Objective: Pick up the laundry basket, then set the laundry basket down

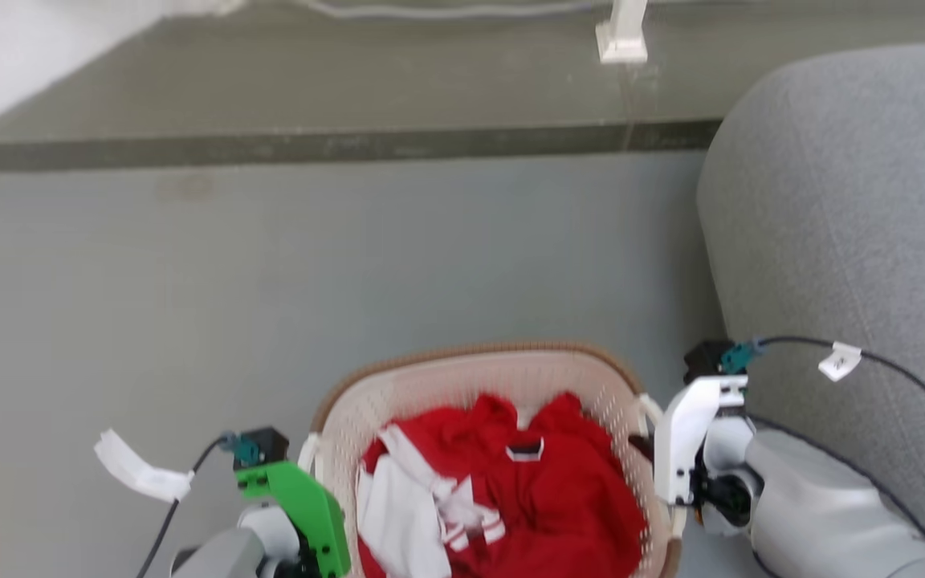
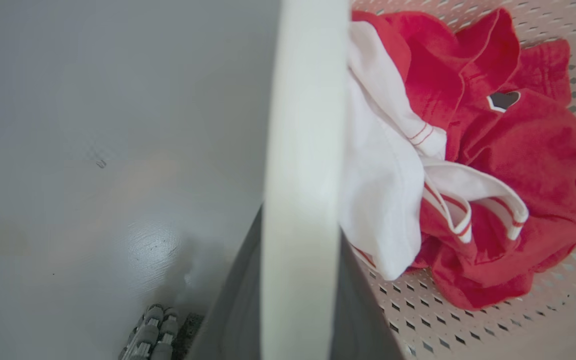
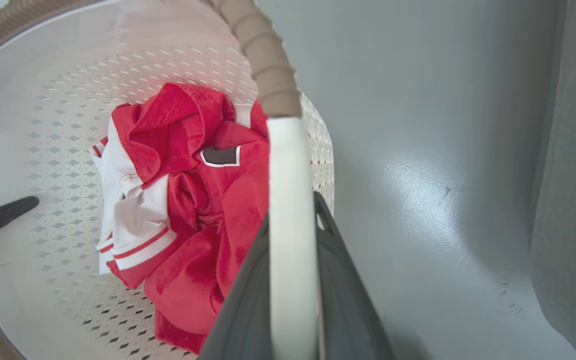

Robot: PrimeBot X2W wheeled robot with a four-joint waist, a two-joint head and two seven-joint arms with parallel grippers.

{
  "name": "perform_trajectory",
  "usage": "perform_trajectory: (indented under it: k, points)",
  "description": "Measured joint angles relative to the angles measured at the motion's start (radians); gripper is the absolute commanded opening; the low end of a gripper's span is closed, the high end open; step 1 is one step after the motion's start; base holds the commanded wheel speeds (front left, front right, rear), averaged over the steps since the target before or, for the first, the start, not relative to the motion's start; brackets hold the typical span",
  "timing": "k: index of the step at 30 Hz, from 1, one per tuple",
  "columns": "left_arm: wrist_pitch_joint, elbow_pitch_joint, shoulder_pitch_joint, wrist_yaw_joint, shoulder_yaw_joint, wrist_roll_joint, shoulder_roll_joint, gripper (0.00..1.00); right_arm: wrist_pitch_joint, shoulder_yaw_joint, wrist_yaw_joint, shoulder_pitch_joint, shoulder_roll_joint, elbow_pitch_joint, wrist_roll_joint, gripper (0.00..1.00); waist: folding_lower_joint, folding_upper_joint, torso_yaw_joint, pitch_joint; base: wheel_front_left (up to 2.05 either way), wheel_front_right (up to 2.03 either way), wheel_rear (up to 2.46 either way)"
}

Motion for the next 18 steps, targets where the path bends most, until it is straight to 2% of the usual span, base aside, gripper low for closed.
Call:
perform_trajectory:
  k: [9, 18]
  points:
    - [0.022, 0.002, 0.03, 0.0, -0.006, -0.012, 0.0, 0.0, 0.026, 0.008, 0.0, 0.027, 0.008, 0.016, 0.017, 0.0, 0.0, 0.0, 0.0, -0.092, 0.0, 0.0, 0.0]
    - [0.062, 0.001, 0.03, 0.0, -0.02, -0.037, 0.0, 0.0, 0.06, 0.013, 0.0, 0.027, 0.01, 0.028, 0.026, 0.0, 0.0, 0.0, -0.006, -0.103, 0.0, 0.0, 0.0]
